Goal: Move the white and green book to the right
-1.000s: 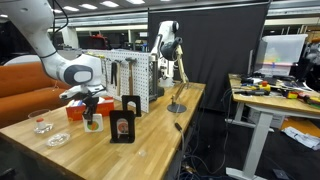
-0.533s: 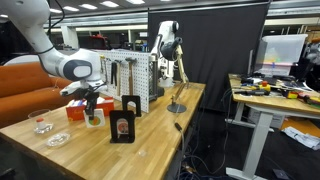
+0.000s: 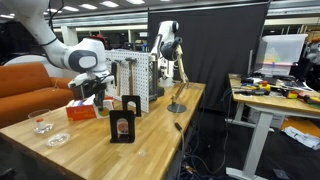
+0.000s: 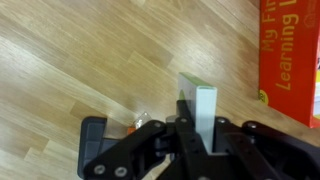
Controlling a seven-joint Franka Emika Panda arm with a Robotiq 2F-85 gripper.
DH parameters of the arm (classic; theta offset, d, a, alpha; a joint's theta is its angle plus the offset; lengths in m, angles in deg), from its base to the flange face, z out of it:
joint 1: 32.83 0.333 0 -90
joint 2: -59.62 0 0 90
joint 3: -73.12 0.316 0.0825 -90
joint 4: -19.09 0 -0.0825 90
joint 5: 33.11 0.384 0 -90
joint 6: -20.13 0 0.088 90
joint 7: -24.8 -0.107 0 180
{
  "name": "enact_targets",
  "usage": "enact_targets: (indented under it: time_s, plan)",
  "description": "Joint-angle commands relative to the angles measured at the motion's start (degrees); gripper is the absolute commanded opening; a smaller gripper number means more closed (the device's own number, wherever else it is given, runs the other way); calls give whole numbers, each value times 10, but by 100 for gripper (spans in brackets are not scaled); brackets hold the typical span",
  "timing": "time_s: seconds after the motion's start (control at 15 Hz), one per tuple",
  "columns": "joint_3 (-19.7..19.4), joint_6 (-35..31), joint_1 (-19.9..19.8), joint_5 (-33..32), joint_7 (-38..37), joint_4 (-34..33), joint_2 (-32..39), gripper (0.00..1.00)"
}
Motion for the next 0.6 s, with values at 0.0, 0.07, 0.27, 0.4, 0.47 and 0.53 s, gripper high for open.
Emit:
enact_targets:
  time_s: [0.0,0.07,0.27,0.4,0.47,0.53]
  plan:
    - [16,14,-23,31,43,-10,-17,4]
    - [19,19,-25,38,58,-13,-23,4]
    - [12,13,-14,40,55,-17,-21,14]
    - [15,19,-15,44,61,-17,-26,14]
    - [15,20,-16,44,62,-16,-26,14]
    - [15,20,-16,45,62,-16,-25,14]
